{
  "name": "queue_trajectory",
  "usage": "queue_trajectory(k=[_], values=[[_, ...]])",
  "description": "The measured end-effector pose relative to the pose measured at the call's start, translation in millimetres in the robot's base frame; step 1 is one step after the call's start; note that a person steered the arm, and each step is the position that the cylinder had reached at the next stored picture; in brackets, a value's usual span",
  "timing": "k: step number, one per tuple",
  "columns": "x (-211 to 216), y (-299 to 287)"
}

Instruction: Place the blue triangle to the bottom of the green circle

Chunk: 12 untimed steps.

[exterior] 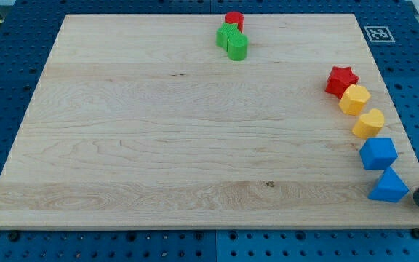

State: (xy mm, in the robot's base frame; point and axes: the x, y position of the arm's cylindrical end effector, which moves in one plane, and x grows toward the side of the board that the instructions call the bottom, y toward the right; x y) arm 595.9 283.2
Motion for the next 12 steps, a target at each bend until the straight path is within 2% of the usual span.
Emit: queue_trajectory(k=[4, 9, 12], values=[[-6, -15], [-4, -110], [3, -135]])
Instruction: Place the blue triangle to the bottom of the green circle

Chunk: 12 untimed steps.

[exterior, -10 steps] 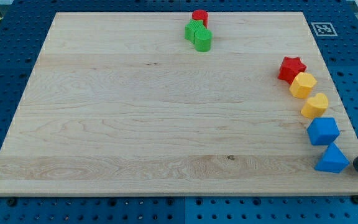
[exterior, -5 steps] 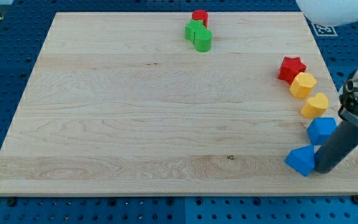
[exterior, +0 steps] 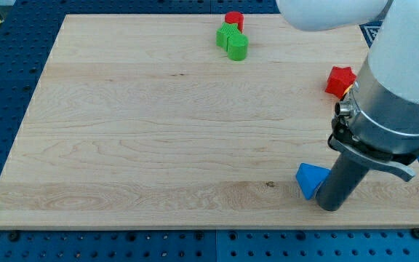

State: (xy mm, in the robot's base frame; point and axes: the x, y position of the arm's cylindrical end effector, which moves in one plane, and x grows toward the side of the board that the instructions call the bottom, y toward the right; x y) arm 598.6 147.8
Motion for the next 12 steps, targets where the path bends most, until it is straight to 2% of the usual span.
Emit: queue_trajectory(k=[1, 3, 8, 9, 12], values=[[-3, -10], [-52, -29], [-260, -73], [-290, -75], [-290, -83]])
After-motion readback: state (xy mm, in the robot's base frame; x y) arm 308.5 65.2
